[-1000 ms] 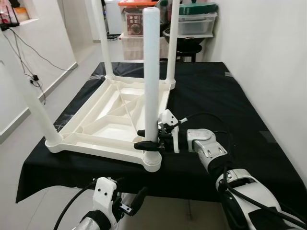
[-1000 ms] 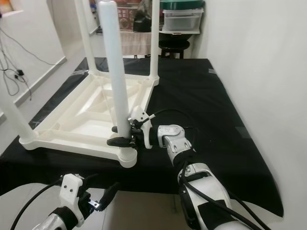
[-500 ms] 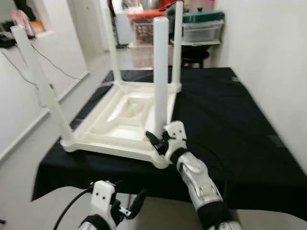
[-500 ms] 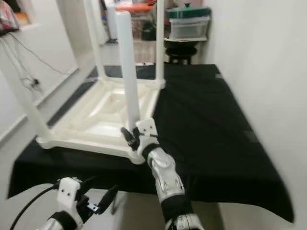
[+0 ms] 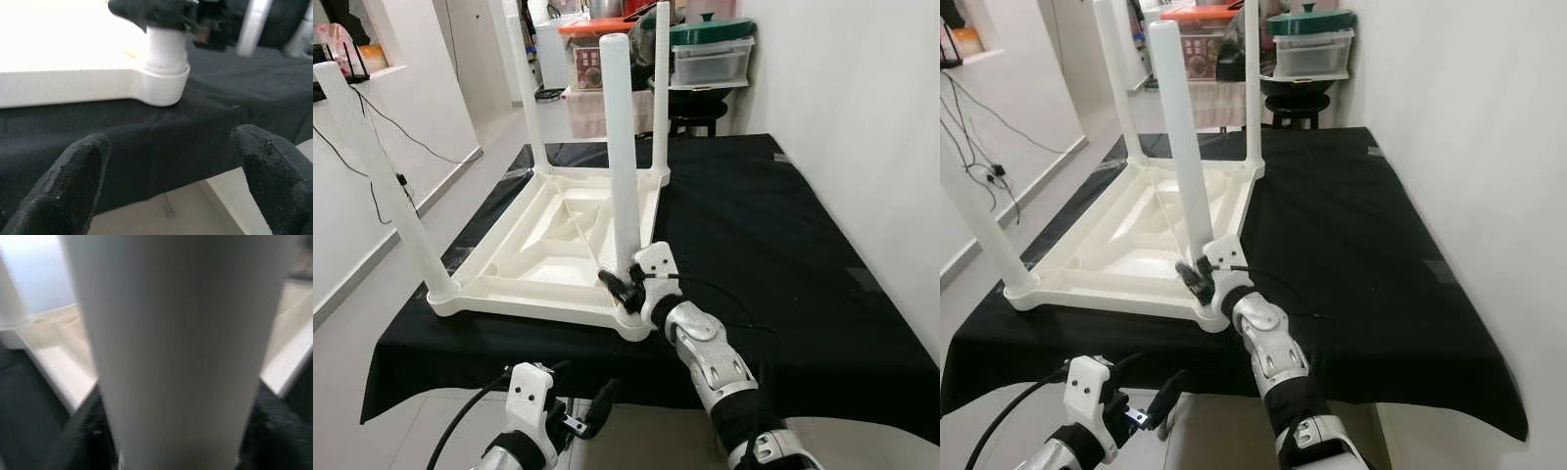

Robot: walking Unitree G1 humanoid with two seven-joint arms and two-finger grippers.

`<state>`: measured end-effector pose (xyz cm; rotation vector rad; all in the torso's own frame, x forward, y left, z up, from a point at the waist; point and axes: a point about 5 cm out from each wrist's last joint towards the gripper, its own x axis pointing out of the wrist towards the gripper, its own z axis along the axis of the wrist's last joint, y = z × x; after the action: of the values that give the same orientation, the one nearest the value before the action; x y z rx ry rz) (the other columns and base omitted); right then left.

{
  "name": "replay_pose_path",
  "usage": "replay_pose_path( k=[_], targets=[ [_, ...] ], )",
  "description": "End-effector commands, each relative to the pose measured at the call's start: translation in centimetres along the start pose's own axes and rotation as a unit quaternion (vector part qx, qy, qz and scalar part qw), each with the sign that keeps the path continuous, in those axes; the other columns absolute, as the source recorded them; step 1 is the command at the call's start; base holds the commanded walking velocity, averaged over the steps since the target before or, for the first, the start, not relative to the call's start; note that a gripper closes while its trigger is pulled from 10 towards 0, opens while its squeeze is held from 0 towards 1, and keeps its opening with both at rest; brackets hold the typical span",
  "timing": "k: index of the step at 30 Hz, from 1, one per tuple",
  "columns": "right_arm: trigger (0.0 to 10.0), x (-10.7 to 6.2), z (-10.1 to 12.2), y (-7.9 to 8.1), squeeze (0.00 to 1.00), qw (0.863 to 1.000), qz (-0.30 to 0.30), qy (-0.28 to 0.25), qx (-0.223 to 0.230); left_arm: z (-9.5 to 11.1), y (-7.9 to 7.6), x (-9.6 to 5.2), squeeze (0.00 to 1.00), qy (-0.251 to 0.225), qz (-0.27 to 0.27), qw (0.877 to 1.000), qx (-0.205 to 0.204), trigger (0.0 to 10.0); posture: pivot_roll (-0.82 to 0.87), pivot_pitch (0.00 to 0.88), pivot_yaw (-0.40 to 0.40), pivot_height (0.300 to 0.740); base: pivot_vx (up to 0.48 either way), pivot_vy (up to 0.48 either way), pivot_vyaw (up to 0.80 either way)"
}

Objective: Building children table

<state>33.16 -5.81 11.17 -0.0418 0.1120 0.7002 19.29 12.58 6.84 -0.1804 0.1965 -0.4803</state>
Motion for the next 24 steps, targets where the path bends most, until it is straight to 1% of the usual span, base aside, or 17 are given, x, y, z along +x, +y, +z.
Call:
replay_pose_path(
  k=[1, 2, 3, 6, 7, 9, 10, 12, 13, 15, 16, 17, 18, 19, 20, 21, 24],
  targets=[
    [10.0, 0.3, 2.6, 1.7, 0.96, 0.989, 0.14, -0.05, -0.005, 0.0, 0.4, 0.1, 0.0, 0.001, 0.005, 1.0, 0.005, 10.0, -0.01, 0.0, 0.036, 0.74, 0.0, 0.0, 0.0],
    [10.0, 0.2, 3.2, 1.6, 0.0, 0.979, 0.194, -0.053, -0.025, 0.0, 0.4, 0.2, 0.0, 0.001, 0.004, 1.0, 0.005, 10.0, -0.01, 0.0, 0.037, 0.74, 0.0, 0.0, 0.0],
    [10.0, 0.2, 3.4, 1.4, 0.0, 0.974, 0.217, -0.049, -0.041, 0.0, 0.4, 0.2, 0.0, 0.002, 0.003, 1.0, 0.005, 10.0, -0.01, 0.0, 0.038, 0.74, 0.0, 0.0, 0.0],
    [10.0, 0.2, 3.6, 1.0, 0.0, 0.966, 0.246, -0.04, -0.062, 0.0, 0.5, 0.3, 0.0, 0.003, 0.001, 1.0, 0.006, 10.0, 0.0, 0.0, 0.039, 0.74, 0.0, 0.0, 0.0],
    [10.0, 0.2, 3.6, 1.0, 0.0, 0.966, 0.246, -0.04, -0.062, 0.0, 0.5, 0.3, 0.0, 0.003, 0.001, 1.0, 0.006, 10.0, 0.0, 0.0, 0.039, 0.74, 0.0, 0.0, 0.0],
    [10.0, 0.4, 4.3, 0.1, 0.0, 0.95, 0.299, -0.025, -0.085, 0.0, 0.5, 0.3, 0.0, 0.004, 0.001, 1.0, 0.007, 10.0, 0.01, 0.0, 0.04, 0.74, 0.0, 0.0, 0.0],
    [10.0, 0.4, 4.3, 0.1, 0.0, 0.95, 0.299, -0.025, -0.085, 0.0, 0.5, 0.3, 0.0, 0.004, 0.001, 1.0, 0.007, 10.0, 0.01, 0.0, 0.04, 0.74, 0.0, 0.0, 0.0],
    [10.0, 0.5, 5.3, -0.6, 0.0, 0.937, 0.338, -0.016, -0.086, -0.1, 0.5, 0.4, 0.0, 0.004, 0.002, 1.0, 0.008, 10.0, 0.01, 0.0, 0.039, 0.74, 0.0, 0.0, 0.0],
    [10.0, 0.5, 5.3, -0.6, 0.0, 0.937, 0.338, -0.016, -0.086, -0.1, 0.5, 0.4, 0.0, 0.004, 0.002, 1.0, 0.008, 10.0, 0.01, 0.0, 0.039, 0.74, 0.0, 0.0, 0.0],
    [10.0, 0.5, 5.9, -1.0, 0.0, 0.93, 0.36, -0.01, -0.077, -0.1, 0.6, 0.5, 0.0, 0.005, 0.003, 1.0, 0.008, 10.0, 0.02, 0.0, 0.039, 0.74, 0.0, 0.0, 0.0],
    [10.0, 0.5, 5.9, -1.0, 0.0, 0.93, 0.36, -0.01, -0.077, -0.1, 0.6, 0.5, 0.0, 0.005, 0.003, 1.0, 0.008, 10.0, 0.02, 0.0, 0.039, 0.74, 0.0, 0.0, 0.0],
    [8.8, 0.4, 6.0, -1.2, 0.0, 0.925, 0.373, -0.005, -0.076, -0.1, 0.6, 0.5, 0.0, 0.005, 0.003, 1.0, 0.007, 10.0, 0.03, 0.0, 0.036, 0.74, 0.0, 0.0, 0.0],
    [8.8, 0.3, 6.1, -1.4, 0.0, 0.92, 0.384, -0.001, -0.075, -0.2, 0.5, 0.5, 0.0, 0.005, 0.003, 1.0, 0.007, 10.0, 0.03, 0.0, 0.036, 0.74, 0.0, 0.0, 0.0],
    [1.5, 0.3, 6.2, -1.5, 0.0, 0.917, 0.393, 0.0, -0.072, -0.2, 0.6, 0.5, 0.0, 0.005, 0.003, 1.0, 0.007, 10.0, 0.03, 0.0, 0.036, 0.74, 0.0, 0.0, 0.0],
    [1.5, 0.3, 6.2, -1.5, 0.0, 0.917, 0.393, 0.0, -0.072, -0.2, 0.6, 0.5, 0.0, 0.005, 0.003, 1.0, 0.007, 10.0, 0.03, 0.0, 0.036, 0.74, 0.0, 0.0, 0.0],
    [0.0, 0.2, 6.3, -1.6, 0.0, 0.915, 0.397, 0.0, -0.069, -0.2, 0.5, 0.6, 0.0, 0.005, 0.003, 1.0, 0.006, 10.0, 0.03, 0.0, 0.033, 0.74, 0.0, 0.0, 0.0],
    [0.0, 0.3, 6.3, -1.8, 0.0, 0.916, 0.396, -0.002, -0.068, -0.3, 0.5, 0.5, 0.0, 0.005, 0.003, 1.0, 0.005, 10.0, 0.03, 0.0, 0.03, 0.74, 0.0, 0.0, 0.0]
  ],
)
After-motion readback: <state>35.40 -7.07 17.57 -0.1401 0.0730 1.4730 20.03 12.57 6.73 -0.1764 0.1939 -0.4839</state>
